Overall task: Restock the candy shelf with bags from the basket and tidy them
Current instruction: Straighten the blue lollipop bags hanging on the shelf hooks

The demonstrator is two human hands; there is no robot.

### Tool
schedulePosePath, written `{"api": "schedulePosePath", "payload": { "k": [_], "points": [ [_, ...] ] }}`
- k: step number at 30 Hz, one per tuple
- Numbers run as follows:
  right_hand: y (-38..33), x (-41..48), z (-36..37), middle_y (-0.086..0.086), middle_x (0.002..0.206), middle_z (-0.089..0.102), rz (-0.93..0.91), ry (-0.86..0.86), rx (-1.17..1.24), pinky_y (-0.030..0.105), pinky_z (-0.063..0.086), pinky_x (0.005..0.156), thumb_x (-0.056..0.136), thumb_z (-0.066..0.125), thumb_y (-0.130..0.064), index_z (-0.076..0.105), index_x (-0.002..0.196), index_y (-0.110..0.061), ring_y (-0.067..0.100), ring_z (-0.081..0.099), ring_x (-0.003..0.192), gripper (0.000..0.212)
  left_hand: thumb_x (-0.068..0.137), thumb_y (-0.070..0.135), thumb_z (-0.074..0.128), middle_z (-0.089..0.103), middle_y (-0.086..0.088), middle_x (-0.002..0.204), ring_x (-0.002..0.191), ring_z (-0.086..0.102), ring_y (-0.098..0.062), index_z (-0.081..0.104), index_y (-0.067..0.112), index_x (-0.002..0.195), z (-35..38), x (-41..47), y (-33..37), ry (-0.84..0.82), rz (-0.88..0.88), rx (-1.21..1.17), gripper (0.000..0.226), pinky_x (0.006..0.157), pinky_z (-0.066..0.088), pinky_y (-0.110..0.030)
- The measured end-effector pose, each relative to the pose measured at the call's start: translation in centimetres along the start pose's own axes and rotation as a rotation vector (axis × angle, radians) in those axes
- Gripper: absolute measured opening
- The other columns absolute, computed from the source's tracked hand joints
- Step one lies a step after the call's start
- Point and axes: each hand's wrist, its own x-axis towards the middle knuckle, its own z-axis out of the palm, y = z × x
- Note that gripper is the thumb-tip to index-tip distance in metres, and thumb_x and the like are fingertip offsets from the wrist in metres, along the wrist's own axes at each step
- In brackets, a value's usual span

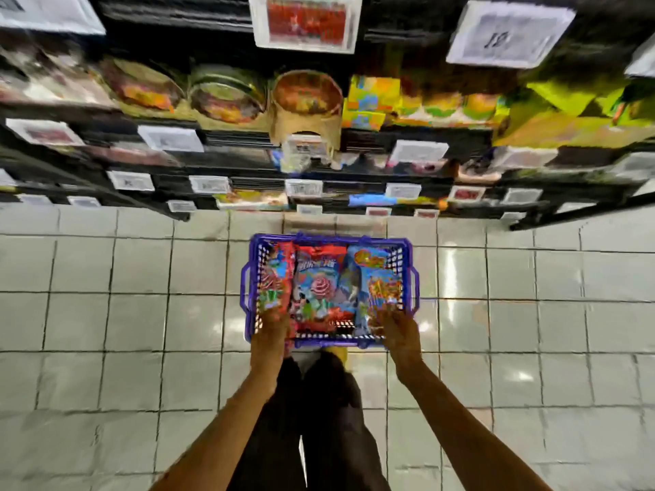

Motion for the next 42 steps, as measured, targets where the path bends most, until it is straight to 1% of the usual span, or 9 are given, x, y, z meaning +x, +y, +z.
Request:
{"api": "schedulePosePath", "payload": {
  "k": [5, 11, 13, 17, 22, 24, 27, 37, 42],
  "points": [
    [5.0, 6.9, 0.7, 0.001, 0.049, 0.065, 0.144, -0.017, -0.001, 0.016, 0.04, 0.034, 0.099, 0.039, -0.005, 0.054, 0.076, -0.005, 0.011, 0.057, 0.036, 0.028, 0.1, 0.016, 0.048, 0.06, -0.007, 0.08, 0.071, 0.056, -0.023, 0.057, 0.019, 0.077, 2.8, 6.1, -3.9, -0.115, -0.03, 0.143, 0.025, 0.065, 0.05, -0.037],
    [11.5, 14.8, 1.2, 0.015, 0.105, 0.071, 0.259, 0.079, -0.377, 0.032, 0.047, 0.073, 0.098, 0.051, -0.02, 0.068, 0.11, -0.002, 0.028, 0.066, 0.096, 0.027, 0.1, 0.008, 0.048, 0.066, -0.019, 0.073, 0.075, 0.061, -0.031, 0.063, 0.006, 0.075, 8.5, 12.3, -6.9, -0.139, 0.039, 0.264, 0.029, 0.075, 0.055, -0.041],
    [13.1, 16.4, 1.2, 0.016, 0.104, 0.071, 0.175, 0.131, -0.379, 0.03, 0.04, 0.067, 0.092, 0.061, -0.021, 0.07, 0.105, -0.004, 0.031, 0.065, 0.092, 0.023, 0.099, 0.007, 0.048, 0.069, -0.009, 0.075, 0.069, 0.061, -0.024, 0.063, 0.01, 0.08, 10.3, 13.9, -8.0, -0.242, 0.018, 0.255, 0.025, 0.062, 0.055, -0.027],
    [15.7, 19.6, 1.3, 0.02, 0.102, 0.07, 0.237, 0.174, -0.367, 0.036, 0.046, 0.071, 0.091, 0.061, -0.023, 0.066, 0.103, -0.002, 0.028, 0.062, 0.085, 0.024, 0.096, 0.007, 0.054, 0.066, -0.009, 0.103, 0.098, 0.062, -0.025, 0.065, 0.012, 0.103, 14.1, 15.9, -9.6, -0.421, 0.068, 0.376, 0.014, 0.093, 0.051, -0.038],
    [17.6, 21.4, 1.3, 0.012, 0.097, 0.067, 0.324, 0.15, -0.165, 0.033, 0.045, 0.073, 0.087, 0.069, -0.035, 0.062, 0.102, -0.01, 0.026, 0.06, 0.086, 0.03, 0.098, 0.008, 0.049, 0.059, 0.012, 0.086, 0.06, 0.061, 0.014, 0.05, 0.032, 0.083, 17.5, 17.0, -10.5, -0.568, 0.081, 0.506, 0.028, 0.055, 0.042, -0.002],
    [17.9, 21.4, 1.4, 0.012, 0.1, 0.069, 0.352, 0.122, -0.071, 0.036, 0.047, 0.074, 0.088, 0.069, -0.034, 0.064, 0.11, -0.009, 0.028, 0.063, 0.089, 0.033, 0.1, 0.013, 0.048, 0.062, 0.002, 0.107, 0.067, 0.061, 0.013, 0.054, 0.026, 0.102, 17.9, 17.8, -10.8, -0.565, 0.059, 0.514, 0.015, 0.053, 0.042, -0.001],
    [17.4, 20.5, 1.0, 0.015, 0.106, 0.07, 0.341, 0.118, 0.018, 0.028, 0.046, 0.062, 0.089, 0.068, -0.024, 0.063, 0.117, -0.011, 0.021, 0.062, 0.076, 0.031, 0.099, 0.025, 0.052, 0.056, -0.008, 0.132, 0.097, 0.057, -0.01, 0.038, 0.013, 0.141, 18.2, 17.8, -10.5, -0.524, 0.01, 0.509, 0.046, 0.065, 0.048, -0.007],
    [12.1, 18.3, 3.5, 0.003, 0.115, 0.07, 0.031, -0.151, 0.243, 0.039, 0.048, 0.096, 0.095, 0.058, -0.038, 0.072, 0.105, -0.023, 0.02, 0.064, 0.11, 0.023, 0.086, 0.052, 0.063, 0.068, 0.014, 0.071, 0.068, 0.065, -0.007, 0.06, 0.026, 0.09, 14.3, 17.2, -6.7, -0.157, 0.228, 0.187, 0.026, 0.06, 0.052, -0.015],
    [13.1, 21.0, 4.8, 0.015, 0.11, 0.07, 0.002, 0.017, 0.034, 0.02, 0.049, 0.069, 0.094, 0.063, -0.026, 0.066, 0.109, -0.01, 0.026, 0.067, 0.089, 0.022, 0.086, 0.045, 0.067, 0.066, 0.01, 0.097, 0.097, 0.064, -0.017, 0.056, 0.032, 0.103, 9.9, 20.9, -5.1, -0.142, 0.11, 0.09, 0.024, 0.083, 0.05, -0.038]
  ]
}}
